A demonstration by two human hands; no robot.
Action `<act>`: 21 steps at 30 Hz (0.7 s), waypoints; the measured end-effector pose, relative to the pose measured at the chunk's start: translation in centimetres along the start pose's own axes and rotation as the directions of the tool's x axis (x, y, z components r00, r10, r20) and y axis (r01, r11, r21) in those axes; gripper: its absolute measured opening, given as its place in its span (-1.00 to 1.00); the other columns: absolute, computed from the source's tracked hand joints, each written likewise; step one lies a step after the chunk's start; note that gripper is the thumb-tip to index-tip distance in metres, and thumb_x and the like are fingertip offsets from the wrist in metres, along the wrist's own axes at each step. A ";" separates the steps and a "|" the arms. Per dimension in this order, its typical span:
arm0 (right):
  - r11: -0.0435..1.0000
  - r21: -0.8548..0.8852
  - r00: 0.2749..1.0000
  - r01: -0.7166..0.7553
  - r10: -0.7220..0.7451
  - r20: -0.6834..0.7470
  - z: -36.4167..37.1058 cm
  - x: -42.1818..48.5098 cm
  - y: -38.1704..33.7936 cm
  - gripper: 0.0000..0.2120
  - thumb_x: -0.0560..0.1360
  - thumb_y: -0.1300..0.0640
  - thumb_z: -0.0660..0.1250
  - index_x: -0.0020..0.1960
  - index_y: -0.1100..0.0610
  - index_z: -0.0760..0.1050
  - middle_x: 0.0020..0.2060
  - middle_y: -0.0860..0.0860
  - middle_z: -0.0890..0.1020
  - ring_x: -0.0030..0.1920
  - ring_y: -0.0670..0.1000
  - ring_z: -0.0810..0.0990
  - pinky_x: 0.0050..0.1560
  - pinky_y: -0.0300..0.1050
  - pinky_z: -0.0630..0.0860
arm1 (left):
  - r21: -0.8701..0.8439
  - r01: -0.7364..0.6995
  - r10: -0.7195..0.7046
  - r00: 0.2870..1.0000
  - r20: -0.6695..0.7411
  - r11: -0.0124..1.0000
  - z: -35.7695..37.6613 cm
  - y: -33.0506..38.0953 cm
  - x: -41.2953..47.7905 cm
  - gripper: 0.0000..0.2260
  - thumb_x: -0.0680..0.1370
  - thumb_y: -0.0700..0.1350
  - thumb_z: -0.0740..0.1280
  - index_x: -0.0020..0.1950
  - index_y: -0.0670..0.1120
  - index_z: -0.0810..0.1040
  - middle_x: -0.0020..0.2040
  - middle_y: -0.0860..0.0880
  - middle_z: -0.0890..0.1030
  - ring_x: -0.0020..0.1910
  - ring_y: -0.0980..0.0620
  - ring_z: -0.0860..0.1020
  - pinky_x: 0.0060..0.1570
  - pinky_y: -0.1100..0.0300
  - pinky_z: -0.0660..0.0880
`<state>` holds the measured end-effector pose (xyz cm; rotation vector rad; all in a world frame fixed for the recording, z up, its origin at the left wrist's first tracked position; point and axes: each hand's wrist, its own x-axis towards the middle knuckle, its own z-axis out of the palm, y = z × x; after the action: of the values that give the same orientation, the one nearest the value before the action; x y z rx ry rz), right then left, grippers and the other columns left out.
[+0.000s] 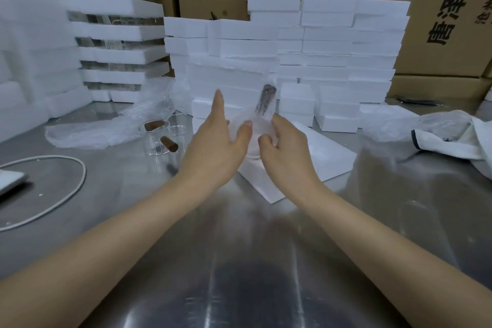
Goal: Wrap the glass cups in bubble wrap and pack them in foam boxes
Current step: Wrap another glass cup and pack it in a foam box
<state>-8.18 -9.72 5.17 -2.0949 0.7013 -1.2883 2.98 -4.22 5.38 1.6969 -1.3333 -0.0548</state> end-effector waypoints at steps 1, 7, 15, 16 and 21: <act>0.998 0.045 0.999 -0.053 0.053 0.014 0.0 0.0 0.1 -0.69 0.49 0.34 0.16 -0.25 -0.06 0.34 -0.35 -0.13 0.47 -0.30 -0.23 0.46 -0.28 -0.40 0.33 | -0.027 0.019 -0.018 1.000 0.024 0.999 0.0 -0.1 0.2 -0.42 0.64 0.08 0.11 0.58 -0.02 -0.03 0.50 0.03 0.30 0.36 0.08 0.37 0.10 0.46 0.18; 0.939 0.245 0.961 -0.242 0.196 0.198 0.4 0.1 0.6 -0.71 0.53 0.23 0.19 -0.21 -0.07 0.56 -0.29 -0.17 0.59 -0.21 -0.10 0.58 -0.02 -0.11 0.62 | 0.084 -0.039 0.037 0.999 0.024 0.996 -0.2 -1.2 0.8 -0.59 0.68 -0.04 0.01 0.44 -0.23 0.32 -0.07 -0.17 0.62 -0.07 -0.11 0.56 -0.13 0.20 0.36; 0.895 0.375 0.949 -0.242 0.138 0.282 0.2 0.5 1.2 -0.81 0.56 0.19 0.31 -0.05 -0.05 0.65 -0.05 0.01 0.54 -0.17 -0.12 0.62 -0.01 0.01 0.64 | 0.265 -0.035 0.041 0.999 -0.016 0.964 -0.3 -1.6 1.2 -0.70 0.67 -0.14 0.10 0.29 -0.27 0.45 -0.13 -0.28 0.60 -0.11 -0.29 0.56 -0.11 0.04 0.45; 0.915 0.336 0.954 -0.223 0.134 0.267 0.2 0.5 1.4 -0.83 0.55 0.18 0.34 0.07 0.00 0.65 0.04 0.04 0.56 -0.04 -0.07 0.63 0.03 0.01 0.62 | 0.305 -0.019 0.031 0.999 -0.034 0.952 -0.4 -1.7 1.3 -0.71 0.66 -0.17 0.11 0.31 -0.24 0.44 -0.14 -0.27 0.60 -0.11 -0.29 0.55 -0.06 -0.02 0.47; 0.869 0.409 0.945 -0.279 0.173 0.277 0.4 0.6 1.8 -0.76 0.54 0.20 0.35 0.21 0.11 0.55 0.15 0.03 0.60 0.15 0.06 0.60 0.04 -0.01 0.62 | 0.268 -0.102 0.123 0.991 -0.062 0.958 -0.5 -2.0 1.3 -0.55 0.64 -0.15 0.16 0.53 -0.06 0.20 -0.14 -0.21 0.56 -0.03 -0.25 0.54 -0.02 0.01 0.46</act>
<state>-7.83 -11.29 4.10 -1.6923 0.4772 -0.9435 5.25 -4.98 4.96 1.8189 -1.4251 0.2636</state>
